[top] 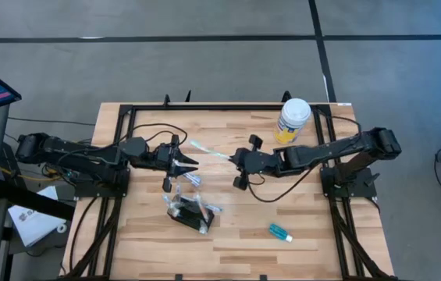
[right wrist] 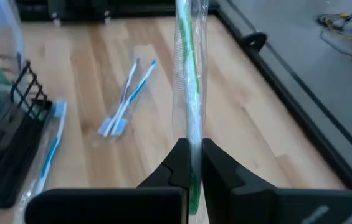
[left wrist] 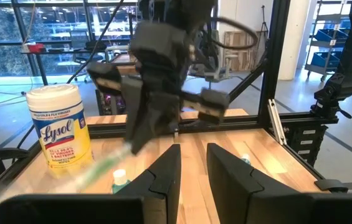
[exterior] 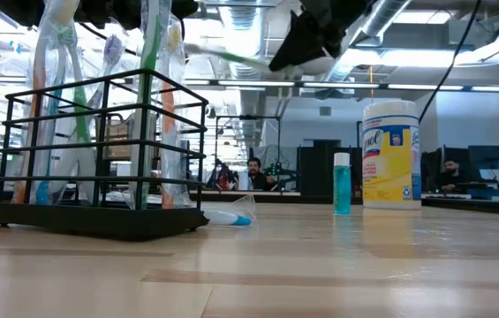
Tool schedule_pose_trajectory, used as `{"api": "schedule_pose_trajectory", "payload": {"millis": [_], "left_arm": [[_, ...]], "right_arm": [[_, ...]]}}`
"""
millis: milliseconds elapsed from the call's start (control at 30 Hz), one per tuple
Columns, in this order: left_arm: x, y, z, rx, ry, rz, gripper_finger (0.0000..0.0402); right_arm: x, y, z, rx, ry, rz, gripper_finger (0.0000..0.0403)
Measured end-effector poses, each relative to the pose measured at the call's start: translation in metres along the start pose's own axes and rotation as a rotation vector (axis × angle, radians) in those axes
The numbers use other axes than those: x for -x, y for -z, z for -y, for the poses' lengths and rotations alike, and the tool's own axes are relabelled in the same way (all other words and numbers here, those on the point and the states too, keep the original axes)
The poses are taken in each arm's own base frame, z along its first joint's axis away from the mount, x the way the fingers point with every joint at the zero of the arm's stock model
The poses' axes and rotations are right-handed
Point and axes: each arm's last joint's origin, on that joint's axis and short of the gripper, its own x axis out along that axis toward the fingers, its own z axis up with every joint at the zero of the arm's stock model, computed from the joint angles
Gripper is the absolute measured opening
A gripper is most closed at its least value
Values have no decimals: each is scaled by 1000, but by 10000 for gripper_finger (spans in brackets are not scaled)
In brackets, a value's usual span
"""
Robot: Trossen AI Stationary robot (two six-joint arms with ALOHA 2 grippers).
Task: Pick & Place toothbrushing station
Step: Put the green toothbrush into the mesh organizer
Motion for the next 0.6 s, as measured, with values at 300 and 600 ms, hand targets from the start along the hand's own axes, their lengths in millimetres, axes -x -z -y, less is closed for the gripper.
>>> {"api": "schedule_pose_trajectory", "payload": {"millis": [300, 600], "left_arm": [[0, 0, 0, 0, 0, 0, 71], [0, -1, 0, -1, 0, 10, 71]], "right_arm": [[20, -7, 8, -8, 32, 45, 9], [39, -23, -7, 61, 18, 222, 9]]}}
